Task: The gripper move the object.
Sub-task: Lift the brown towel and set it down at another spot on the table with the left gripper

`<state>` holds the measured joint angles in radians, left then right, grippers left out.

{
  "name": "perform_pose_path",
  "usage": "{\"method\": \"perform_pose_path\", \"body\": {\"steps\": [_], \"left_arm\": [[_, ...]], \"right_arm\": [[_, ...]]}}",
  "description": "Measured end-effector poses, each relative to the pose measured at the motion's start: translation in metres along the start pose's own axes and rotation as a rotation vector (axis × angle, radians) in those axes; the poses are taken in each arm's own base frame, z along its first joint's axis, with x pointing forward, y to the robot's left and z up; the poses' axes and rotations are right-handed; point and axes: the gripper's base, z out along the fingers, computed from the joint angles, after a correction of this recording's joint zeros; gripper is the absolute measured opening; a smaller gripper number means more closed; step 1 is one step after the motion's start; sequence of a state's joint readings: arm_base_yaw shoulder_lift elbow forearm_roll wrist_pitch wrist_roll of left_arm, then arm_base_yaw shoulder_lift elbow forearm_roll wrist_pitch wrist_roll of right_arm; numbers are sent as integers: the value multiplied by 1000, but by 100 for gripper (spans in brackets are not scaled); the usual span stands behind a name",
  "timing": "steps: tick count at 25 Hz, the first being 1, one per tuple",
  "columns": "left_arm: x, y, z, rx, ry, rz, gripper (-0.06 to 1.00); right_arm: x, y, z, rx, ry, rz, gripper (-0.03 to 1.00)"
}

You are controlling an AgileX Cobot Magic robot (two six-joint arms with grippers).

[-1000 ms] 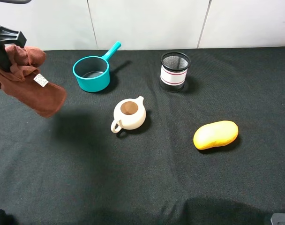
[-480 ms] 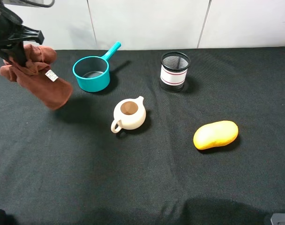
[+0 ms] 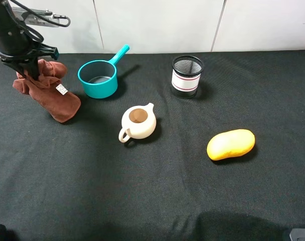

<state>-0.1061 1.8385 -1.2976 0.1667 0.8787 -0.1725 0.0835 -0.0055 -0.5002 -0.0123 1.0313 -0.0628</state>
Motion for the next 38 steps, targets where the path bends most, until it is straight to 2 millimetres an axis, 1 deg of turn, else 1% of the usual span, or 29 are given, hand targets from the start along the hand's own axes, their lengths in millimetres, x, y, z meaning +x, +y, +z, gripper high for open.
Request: {"method": "perform_pose_path", "body": {"steps": [6, 13, 26, 33, 38], "left_arm": [[-10, 8, 12, -2, -8, -23, 13], [-32, 3, 31, 13, -1, -28, 13], [-49, -4, 71, 12, 44, -13, 13], [-61, -14, 80, 34, 39, 12, 13], [-61, -16, 81, 37, 40, 15, 13]], "right_arm": [[0, 0, 0, 0, 0, 0, 69], [0, 0, 0, 0, 0, 0, 69], [0, 0, 0, 0, 0, 0, 69], [0, 0, 0, 0, 0, 0, 69], [0, 0, 0, 0, 0, 0, 69]]}}
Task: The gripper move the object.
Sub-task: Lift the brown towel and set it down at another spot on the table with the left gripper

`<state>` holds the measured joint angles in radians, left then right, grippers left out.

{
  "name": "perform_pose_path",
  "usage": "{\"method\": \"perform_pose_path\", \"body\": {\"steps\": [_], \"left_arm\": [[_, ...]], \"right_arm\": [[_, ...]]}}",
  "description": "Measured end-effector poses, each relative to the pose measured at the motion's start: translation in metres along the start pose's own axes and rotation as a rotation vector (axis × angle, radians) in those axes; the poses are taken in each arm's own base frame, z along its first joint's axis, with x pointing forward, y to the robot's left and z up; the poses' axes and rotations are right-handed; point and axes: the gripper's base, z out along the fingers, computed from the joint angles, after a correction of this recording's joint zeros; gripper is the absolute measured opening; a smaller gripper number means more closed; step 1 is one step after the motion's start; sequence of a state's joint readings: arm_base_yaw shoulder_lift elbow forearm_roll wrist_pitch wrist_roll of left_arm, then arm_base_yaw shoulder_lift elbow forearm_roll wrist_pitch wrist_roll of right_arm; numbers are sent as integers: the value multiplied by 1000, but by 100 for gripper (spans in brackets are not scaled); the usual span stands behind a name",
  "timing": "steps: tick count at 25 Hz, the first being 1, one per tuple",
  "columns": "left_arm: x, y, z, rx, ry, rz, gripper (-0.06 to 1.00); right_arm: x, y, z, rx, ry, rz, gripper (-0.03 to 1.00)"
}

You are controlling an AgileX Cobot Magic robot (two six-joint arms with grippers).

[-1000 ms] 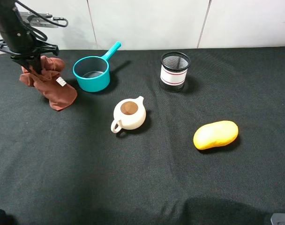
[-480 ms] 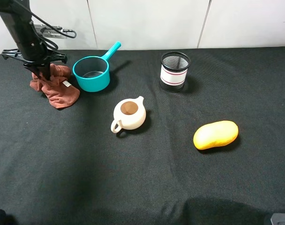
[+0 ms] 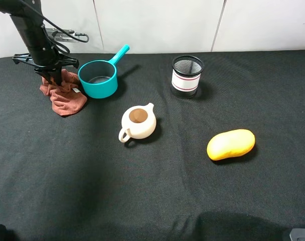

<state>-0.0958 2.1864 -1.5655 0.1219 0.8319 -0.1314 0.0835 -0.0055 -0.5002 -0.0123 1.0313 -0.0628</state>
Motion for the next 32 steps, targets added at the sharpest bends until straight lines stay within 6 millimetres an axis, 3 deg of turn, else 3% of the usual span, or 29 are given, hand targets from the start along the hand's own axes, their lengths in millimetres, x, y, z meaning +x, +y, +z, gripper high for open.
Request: {"method": "perform_pose_path", "body": {"steps": [32], "left_arm": [[-2, -3, 20, -9, 21, 16, 13]], "right_arm": [[0, 0, 0, 0, 0, 0, 69]]}}
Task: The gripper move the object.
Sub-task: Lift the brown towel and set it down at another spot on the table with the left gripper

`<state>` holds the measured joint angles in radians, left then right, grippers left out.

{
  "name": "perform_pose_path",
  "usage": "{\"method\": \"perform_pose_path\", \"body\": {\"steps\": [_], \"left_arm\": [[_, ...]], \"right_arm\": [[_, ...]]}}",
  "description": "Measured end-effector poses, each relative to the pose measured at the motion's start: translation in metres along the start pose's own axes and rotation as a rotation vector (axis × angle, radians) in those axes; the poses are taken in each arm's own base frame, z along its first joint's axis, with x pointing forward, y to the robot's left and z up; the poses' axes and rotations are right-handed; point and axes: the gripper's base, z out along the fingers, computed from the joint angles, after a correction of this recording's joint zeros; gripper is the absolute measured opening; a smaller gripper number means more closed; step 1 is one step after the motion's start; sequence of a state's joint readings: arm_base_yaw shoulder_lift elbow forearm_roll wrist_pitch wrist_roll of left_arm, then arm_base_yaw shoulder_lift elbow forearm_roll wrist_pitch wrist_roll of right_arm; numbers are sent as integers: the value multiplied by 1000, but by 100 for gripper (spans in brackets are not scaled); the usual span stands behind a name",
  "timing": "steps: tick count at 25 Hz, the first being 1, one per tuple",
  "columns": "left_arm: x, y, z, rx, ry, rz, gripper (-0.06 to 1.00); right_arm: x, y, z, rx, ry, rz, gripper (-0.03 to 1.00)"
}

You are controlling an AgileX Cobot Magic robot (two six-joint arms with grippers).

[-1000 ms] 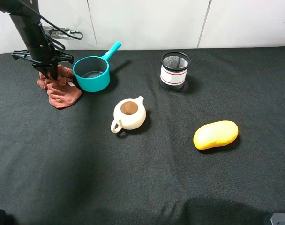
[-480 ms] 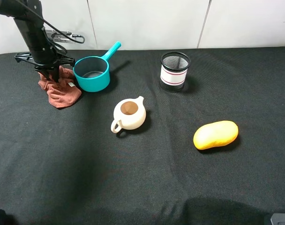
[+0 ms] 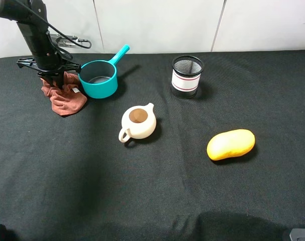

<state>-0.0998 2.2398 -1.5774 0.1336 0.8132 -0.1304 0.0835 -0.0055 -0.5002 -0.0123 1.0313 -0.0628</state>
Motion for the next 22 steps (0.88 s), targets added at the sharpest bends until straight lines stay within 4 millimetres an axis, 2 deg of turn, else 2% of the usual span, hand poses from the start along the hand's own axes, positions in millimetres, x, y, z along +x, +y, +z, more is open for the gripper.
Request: {"method": "perform_pose_path", "body": {"steps": [3, 5, 12, 15, 22], "left_arm": [[0, 0, 0, 0, 0, 1, 13], [0, 0, 0, -1, 0, 2, 17], [1, -1, 2, -1, 11, -12, 51], [1, -1, 4, 0, 21, -30, 61], [2, -1, 5, 0, 29, -38, 67]], "right_arm": [[0, 0, 0, 0, 0, 0, 69], [0, 0, 0, 0, 0, 0, 69], [0, 0, 0, 0, 0, 0, 69], [0, 0, 0, 0, 0, 0, 69], [0, 0, 0, 0, 0, 0, 69]]}}
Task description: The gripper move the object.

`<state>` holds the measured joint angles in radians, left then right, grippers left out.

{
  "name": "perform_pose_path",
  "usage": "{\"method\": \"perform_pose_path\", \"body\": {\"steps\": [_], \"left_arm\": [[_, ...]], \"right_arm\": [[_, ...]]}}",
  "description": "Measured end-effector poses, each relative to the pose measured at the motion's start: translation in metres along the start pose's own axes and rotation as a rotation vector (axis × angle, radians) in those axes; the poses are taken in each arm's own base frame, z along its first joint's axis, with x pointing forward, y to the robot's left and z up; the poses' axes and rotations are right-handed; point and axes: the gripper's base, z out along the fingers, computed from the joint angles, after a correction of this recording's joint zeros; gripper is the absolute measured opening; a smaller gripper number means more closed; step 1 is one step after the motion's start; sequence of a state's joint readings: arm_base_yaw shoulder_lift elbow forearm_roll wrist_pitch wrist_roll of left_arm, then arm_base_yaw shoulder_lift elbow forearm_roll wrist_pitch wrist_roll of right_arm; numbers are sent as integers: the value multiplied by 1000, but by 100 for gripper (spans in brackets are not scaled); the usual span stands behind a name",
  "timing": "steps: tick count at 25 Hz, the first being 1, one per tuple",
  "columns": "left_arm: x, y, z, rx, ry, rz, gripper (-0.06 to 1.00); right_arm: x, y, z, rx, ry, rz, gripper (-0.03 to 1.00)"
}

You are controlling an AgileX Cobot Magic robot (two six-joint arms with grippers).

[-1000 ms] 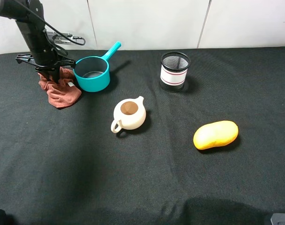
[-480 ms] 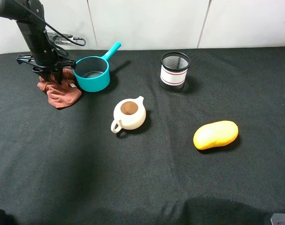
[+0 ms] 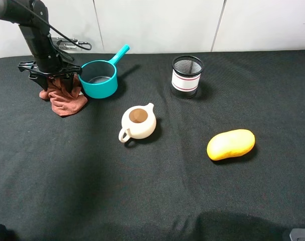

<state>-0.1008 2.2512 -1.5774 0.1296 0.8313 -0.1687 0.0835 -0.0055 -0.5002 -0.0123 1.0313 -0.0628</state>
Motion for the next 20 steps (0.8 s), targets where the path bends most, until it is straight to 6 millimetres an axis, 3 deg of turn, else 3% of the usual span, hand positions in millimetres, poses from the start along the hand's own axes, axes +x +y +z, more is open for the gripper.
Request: {"method": "perform_pose_path", "body": {"steps": [7, 20], "left_arm": [[1, 1, -9, -1, -3, -2, 67], [10, 8, -72, 6, -70, -25, 72]], "right_arm": [[0, 0, 0, 0, 0, 0, 69], [0, 0, 0, 0, 0, 0, 69]]}}
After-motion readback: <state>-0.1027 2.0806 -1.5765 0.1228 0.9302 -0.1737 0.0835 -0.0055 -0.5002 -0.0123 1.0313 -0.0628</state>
